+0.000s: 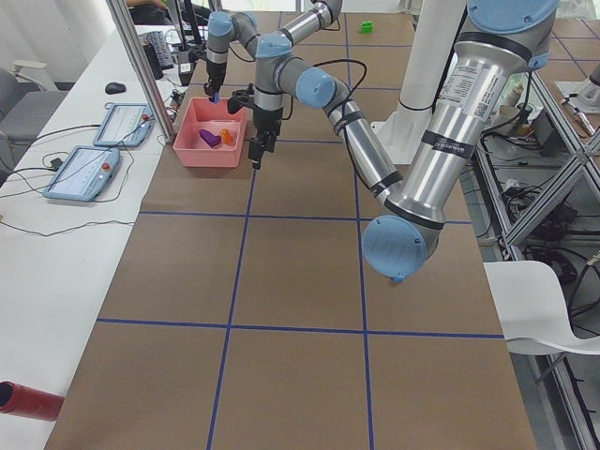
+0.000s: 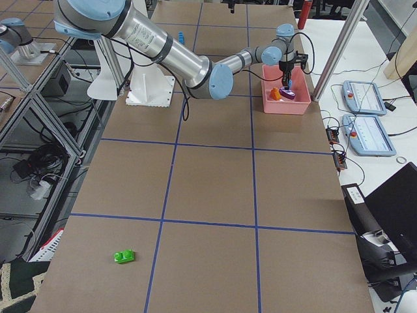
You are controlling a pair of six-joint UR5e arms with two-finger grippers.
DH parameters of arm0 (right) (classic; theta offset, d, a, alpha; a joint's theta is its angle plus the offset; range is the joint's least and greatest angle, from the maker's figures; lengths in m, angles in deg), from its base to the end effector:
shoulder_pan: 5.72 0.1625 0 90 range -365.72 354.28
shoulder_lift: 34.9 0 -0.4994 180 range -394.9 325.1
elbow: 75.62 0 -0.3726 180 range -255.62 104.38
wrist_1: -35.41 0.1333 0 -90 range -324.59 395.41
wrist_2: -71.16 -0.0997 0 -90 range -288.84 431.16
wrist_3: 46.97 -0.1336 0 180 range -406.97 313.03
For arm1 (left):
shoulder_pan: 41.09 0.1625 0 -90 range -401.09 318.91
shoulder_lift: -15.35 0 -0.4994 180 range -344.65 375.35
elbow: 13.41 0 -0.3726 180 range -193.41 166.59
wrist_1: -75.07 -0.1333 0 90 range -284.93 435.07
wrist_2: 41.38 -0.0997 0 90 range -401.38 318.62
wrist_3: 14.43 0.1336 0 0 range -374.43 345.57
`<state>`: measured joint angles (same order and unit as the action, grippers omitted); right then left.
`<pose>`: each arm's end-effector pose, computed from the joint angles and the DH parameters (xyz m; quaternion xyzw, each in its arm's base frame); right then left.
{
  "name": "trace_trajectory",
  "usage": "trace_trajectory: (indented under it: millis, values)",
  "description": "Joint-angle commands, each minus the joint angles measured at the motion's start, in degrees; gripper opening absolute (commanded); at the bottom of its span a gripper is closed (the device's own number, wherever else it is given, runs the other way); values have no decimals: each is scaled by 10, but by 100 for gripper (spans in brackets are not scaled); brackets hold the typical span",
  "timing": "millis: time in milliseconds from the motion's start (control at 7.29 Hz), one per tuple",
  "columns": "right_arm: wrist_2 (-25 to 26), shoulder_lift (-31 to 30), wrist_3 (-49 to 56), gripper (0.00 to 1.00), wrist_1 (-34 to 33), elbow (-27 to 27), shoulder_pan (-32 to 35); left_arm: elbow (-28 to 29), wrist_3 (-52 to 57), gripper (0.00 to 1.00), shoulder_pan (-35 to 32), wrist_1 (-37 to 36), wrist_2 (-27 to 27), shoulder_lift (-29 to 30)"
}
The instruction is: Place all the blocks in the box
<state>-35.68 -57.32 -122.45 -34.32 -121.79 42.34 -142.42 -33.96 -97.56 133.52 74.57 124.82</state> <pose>-0.5734 -0.7797 0.2256 0.0765 -0.3873 0.2121 0.8940 0.2163 -0.4619 0.3777 0.1055 0.2967 0.1674 0.9342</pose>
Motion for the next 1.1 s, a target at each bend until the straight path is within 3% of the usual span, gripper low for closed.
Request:
trace_trajectory:
  millis: [0, 275, 412, 686, 961]
  values:
    - [4, 4, -20, 99, 22, 7, -6, -57, 3, 100, 91, -18, -2, -42]
    - [-2, 4, -21, 99, 21, -11, 8, -90, 3, 100, 164, -8, -36, -94]
    - [-23, 4, -24, 99, 19, -26, 18, -105, 4, 100, 183, 30, -45, -145]
    - [-36, 3, -23, 99, -33, -65, 33, -121, 4, 100, 244, 203, -50, -306]
    - [-63, 2, -22, 99, -48, -79, 54, -121, 20, 100, 282, 298, -69, -421]
